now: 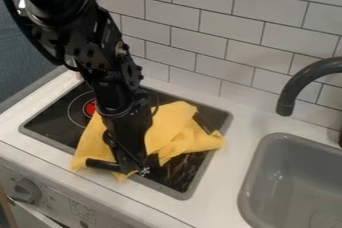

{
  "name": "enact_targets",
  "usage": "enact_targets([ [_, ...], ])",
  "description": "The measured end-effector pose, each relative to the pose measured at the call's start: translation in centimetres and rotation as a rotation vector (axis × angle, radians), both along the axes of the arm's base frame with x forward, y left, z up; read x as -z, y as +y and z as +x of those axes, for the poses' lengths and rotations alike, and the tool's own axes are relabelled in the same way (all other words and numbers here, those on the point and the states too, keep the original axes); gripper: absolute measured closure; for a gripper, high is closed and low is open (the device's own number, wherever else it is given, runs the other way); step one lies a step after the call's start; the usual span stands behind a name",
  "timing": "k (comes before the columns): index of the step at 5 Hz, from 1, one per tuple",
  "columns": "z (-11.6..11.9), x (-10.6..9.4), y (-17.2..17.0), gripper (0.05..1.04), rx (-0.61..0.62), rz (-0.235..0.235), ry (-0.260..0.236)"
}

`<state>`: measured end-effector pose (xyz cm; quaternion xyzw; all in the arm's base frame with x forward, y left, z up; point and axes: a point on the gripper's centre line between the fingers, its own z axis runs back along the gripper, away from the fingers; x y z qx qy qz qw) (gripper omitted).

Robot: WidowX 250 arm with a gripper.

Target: Unfold the cloth from the bottom right to the top left of the stove

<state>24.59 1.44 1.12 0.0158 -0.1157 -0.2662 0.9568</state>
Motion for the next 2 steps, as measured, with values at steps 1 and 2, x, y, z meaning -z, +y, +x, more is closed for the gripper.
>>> enact_targets([
  [1,-0.09,0.00,-0.02,1.016,0.003,-0.009,0.007],
  [2,0.13,-0.35,0.41,1.034,-0.010,-0.027,0.017],
])
